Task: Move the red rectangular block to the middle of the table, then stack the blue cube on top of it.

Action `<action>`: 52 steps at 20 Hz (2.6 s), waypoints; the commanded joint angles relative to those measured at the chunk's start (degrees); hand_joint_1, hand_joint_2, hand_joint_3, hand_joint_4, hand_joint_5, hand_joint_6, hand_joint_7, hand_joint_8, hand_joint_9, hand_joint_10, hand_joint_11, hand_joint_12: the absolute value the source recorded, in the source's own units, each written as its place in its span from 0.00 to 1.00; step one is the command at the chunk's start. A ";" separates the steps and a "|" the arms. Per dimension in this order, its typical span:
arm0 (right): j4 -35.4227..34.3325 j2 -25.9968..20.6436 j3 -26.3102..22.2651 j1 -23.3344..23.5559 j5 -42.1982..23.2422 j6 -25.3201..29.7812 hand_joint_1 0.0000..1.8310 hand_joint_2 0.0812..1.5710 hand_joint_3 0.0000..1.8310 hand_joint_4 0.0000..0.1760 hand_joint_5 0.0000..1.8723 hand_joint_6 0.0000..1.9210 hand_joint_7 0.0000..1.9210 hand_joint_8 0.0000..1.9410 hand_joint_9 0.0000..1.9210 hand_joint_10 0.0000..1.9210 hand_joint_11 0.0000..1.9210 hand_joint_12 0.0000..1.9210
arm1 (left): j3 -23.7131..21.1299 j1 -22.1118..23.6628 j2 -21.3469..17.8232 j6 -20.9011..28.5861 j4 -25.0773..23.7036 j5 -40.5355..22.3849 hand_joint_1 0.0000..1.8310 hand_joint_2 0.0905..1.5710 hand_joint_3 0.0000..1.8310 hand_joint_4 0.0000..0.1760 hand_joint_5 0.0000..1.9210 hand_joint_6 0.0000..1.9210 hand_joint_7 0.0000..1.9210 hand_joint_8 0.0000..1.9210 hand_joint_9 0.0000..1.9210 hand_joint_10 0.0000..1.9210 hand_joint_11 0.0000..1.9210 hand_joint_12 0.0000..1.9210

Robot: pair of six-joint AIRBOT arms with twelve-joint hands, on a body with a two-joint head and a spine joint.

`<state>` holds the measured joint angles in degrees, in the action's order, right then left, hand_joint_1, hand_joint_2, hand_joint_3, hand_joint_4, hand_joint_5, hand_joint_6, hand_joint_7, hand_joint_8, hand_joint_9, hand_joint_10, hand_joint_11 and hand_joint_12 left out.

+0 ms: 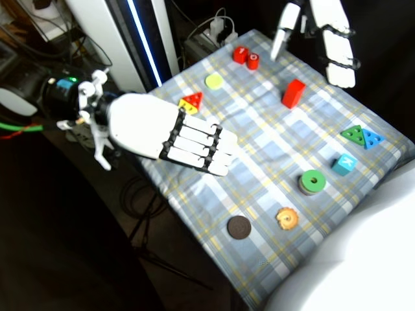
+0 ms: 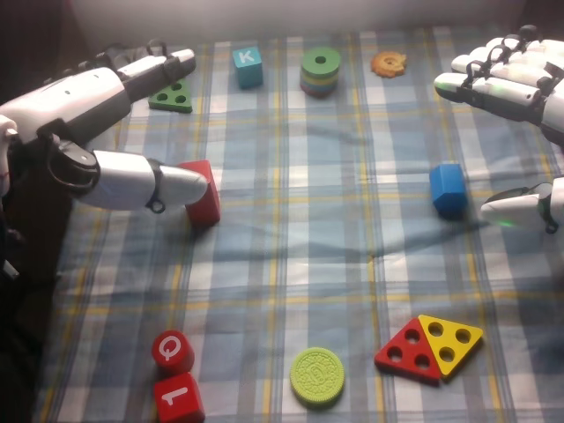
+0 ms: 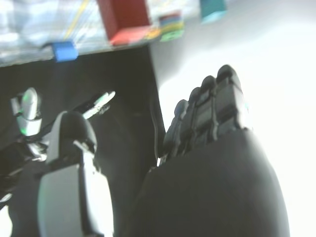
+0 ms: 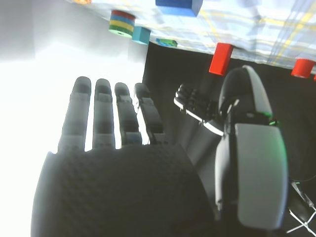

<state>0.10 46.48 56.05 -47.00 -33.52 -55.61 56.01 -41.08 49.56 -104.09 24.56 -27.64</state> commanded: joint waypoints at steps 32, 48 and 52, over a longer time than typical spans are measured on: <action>-2.28 0.56 -0.20 -0.88 -8.05 0.24 0.19 0.70 0.00 0.36 0.00 0.00 0.00 0.00 0.00 0.00 0.00 0.00 | 5.30 10.94 13.05 -14.33 -0.51 -0.02 0.66 0.77 0.00 0.00 0.34 0.66 0.46 0.72 0.48 0.74 0.46 0.88; -2.21 0.78 -0.16 -1.27 -8.14 0.24 0.21 0.71 0.00 0.27 0.00 0.00 0.00 0.00 0.00 0.00 0.00 0.00 | 19.69 10.94 25.46 -14.39 10.31 9.85 0.51 0.73 0.00 0.09 0.22 0.28 0.18 0.47 0.05 0.74 0.02 0.96; -2.22 0.78 -0.16 -1.27 -8.15 0.41 0.22 0.71 0.00 0.35 0.00 0.00 0.00 0.00 0.00 0.00 0.00 0.00 | 16.60 10.84 23.71 -14.40 7.71 7.57 0.48 0.70 0.00 0.61 0.16 0.04 0.08 0.06 0.00 0.11 0.00 0.12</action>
<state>-1.69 47.29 55.81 -48.53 -34.83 -55.53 72.07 -30.61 73.34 -118.67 32.60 -14.24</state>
